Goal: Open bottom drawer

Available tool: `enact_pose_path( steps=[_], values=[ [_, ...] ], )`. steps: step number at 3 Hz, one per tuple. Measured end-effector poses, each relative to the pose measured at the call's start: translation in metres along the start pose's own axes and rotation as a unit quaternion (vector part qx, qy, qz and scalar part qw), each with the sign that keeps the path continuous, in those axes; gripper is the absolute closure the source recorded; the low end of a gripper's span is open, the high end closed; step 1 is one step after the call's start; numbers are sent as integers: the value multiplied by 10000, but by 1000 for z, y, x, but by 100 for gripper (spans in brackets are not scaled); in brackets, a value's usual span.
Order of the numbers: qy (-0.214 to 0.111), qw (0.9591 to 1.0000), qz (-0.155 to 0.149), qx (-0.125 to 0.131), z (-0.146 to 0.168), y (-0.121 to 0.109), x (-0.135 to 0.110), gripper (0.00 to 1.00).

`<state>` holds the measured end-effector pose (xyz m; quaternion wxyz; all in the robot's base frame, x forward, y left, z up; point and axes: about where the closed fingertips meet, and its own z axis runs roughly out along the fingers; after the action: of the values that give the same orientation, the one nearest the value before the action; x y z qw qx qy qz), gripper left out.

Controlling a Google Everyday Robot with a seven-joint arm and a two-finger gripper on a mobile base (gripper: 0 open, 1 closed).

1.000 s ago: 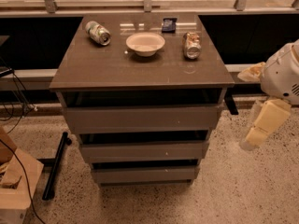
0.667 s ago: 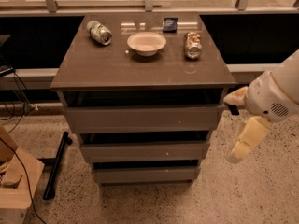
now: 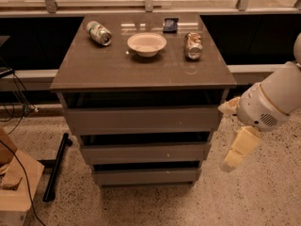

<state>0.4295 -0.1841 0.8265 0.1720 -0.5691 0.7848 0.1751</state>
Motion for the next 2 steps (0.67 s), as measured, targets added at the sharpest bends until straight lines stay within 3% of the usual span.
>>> enact_pose_path(
  steps=[1, 2],
  values=[
    [-512, 9985, 28, -169, 52, 12, 4, 0],
    [-1349, 9904, 217, -216, 104, 14, 2, 0]
  ],
)
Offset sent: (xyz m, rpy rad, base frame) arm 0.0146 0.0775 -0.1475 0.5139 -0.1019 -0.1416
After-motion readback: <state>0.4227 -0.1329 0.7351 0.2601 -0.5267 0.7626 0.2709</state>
